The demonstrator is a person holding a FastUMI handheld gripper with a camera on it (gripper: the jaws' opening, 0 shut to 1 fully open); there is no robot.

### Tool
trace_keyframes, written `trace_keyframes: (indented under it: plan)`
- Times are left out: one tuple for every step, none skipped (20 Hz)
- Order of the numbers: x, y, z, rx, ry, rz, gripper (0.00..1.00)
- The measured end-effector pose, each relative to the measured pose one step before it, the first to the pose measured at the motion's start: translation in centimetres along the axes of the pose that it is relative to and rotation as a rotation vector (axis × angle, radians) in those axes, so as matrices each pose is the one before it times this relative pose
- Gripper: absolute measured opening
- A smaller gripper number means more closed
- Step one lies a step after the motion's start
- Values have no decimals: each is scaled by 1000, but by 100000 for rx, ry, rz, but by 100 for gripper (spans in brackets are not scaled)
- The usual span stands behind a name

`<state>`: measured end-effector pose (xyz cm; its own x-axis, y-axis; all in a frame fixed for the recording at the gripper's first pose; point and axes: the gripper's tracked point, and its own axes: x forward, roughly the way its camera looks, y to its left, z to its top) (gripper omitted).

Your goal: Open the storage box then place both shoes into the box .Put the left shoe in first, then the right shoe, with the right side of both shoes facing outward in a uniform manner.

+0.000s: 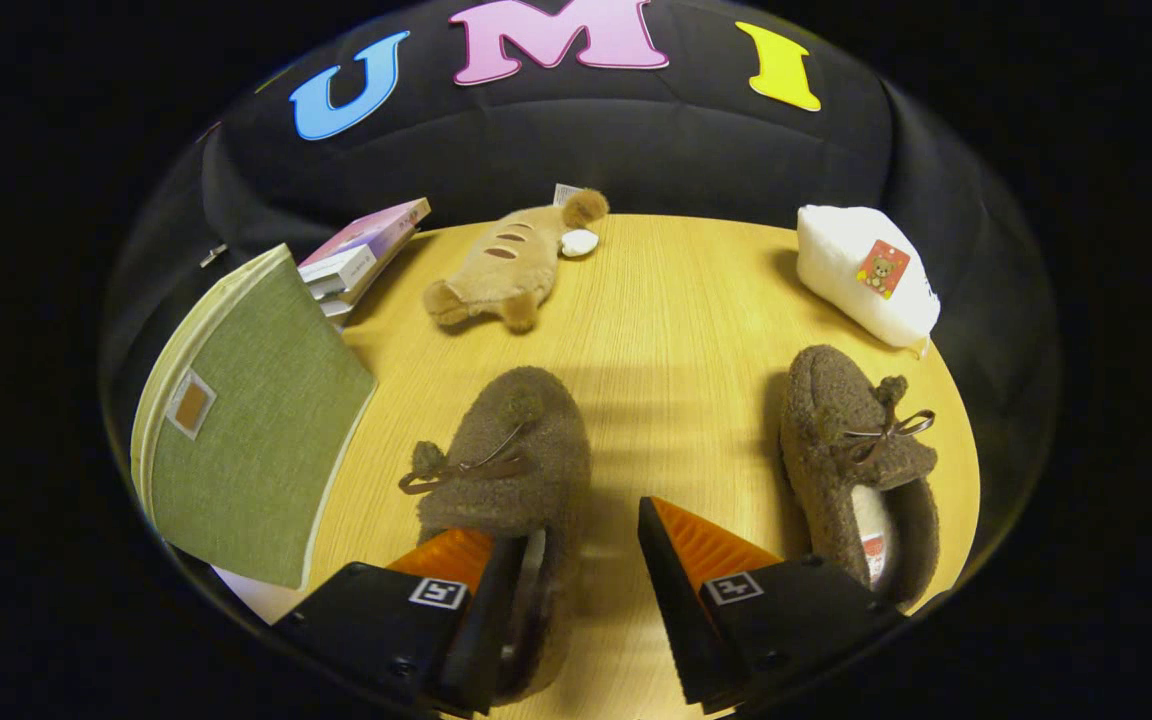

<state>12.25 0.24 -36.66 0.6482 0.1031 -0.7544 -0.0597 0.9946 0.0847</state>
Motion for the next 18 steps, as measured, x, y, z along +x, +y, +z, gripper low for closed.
trace_keyframes:
  plan:
    - [430,246,-214,2013,741,47,58]
    - [148,627,-155,2916,1056,1613,45]
    - [164,323,-68,1767,1073,682,32]
    - [220,219,-24,909,874,783,27]
    - [316,-86,-53,741,979,325,21]
    - [-139,98,64,2098,250,625,21]
    - [-13,-16,33,852,356,153,16]
    - [-132,-10,21,-224,-318,50,11]
    - [7,-66,-29,-640,-116,-283,7]
    - [-240,-90,-164,423,800,-789,6]
    - [-411,169,-52,1560,437,-273,6]
    - [-733,122,226,880,-706,-614,6]
    - [-888,46,441,417,-1380,-422,6]
    - [-1118,223,517,1665,-1720,-80,6]
    - [-1216,593,561,3115,-1632,815,6]
    - [-1282,755,609,3050,-1304,1320,6]
    - [-1348,622,883,2711,-1788,617,6]
    - [-1233,726,1004,2081,-2186,255,6]
